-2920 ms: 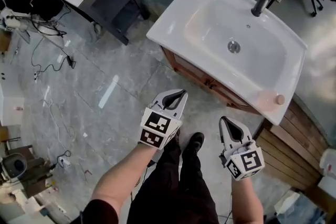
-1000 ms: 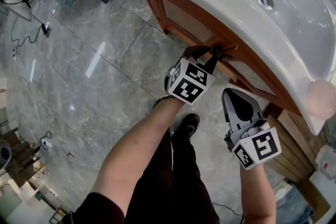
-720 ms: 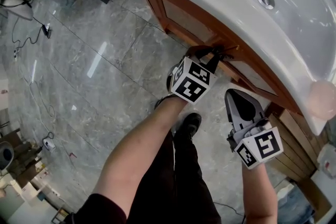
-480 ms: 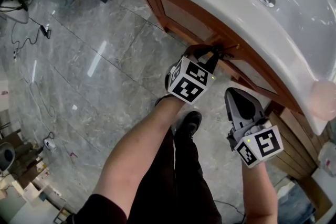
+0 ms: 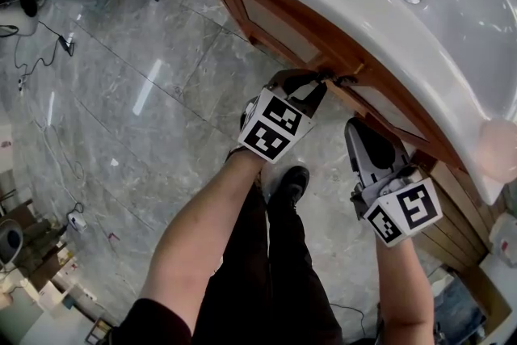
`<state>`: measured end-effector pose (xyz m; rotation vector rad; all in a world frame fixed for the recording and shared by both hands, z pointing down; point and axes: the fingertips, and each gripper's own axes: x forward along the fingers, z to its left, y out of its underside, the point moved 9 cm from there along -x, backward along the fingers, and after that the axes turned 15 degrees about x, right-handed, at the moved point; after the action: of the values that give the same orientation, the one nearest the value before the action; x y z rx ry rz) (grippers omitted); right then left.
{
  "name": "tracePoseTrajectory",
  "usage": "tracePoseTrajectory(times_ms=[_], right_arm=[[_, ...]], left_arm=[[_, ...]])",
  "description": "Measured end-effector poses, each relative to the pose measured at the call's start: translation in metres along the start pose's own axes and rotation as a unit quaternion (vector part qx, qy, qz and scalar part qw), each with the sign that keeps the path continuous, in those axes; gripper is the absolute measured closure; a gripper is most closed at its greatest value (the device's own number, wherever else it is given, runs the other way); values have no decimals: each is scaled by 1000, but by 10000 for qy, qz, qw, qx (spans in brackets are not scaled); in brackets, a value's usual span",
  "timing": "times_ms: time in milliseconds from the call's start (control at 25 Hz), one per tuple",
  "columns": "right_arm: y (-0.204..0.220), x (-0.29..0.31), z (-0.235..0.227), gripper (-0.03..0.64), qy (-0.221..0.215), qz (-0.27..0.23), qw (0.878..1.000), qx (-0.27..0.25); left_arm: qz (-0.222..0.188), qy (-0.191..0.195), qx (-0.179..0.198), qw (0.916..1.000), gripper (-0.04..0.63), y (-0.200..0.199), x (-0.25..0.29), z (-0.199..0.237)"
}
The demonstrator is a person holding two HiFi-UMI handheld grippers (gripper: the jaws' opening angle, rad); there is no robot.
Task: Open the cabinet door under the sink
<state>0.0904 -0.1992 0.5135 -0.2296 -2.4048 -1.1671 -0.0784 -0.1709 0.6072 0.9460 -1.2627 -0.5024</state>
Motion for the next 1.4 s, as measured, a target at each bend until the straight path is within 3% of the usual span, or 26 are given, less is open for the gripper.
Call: tracePoseTrajectory(times_ms=[80, 200, 320, 880, 1080, 1400], right_arm=[[-5, 7, 1, 601, -75, -12, 9999, -92], [-10, 19, 2, 502, -89, 23, 9997, -243], [-16, 28, 2, 478, -50, -12, 9994, -337], [-28, 58, 15, 506, 215, -278, 9961, -814], [-20, 61, 33, 523, 196, -65, 9894, -1439], [2, 72, 69, 525, 201, 17, 9930, -1164]], left_arm=[[-31, 81, 60, 9999, 506, 1, -2, 0], [-43, 193, 183, 9996, 506, 5, -6, 0], [-68, 243, 196, 9995, 506, 10, -13, -1], [-38, 293, 145, 9995, 506, 23, -24, -6], [-146, 250, 103, 9995, 506, 32, -41, -5], [-52, 126, 102, 9999, 503, 59, -76, -1]])
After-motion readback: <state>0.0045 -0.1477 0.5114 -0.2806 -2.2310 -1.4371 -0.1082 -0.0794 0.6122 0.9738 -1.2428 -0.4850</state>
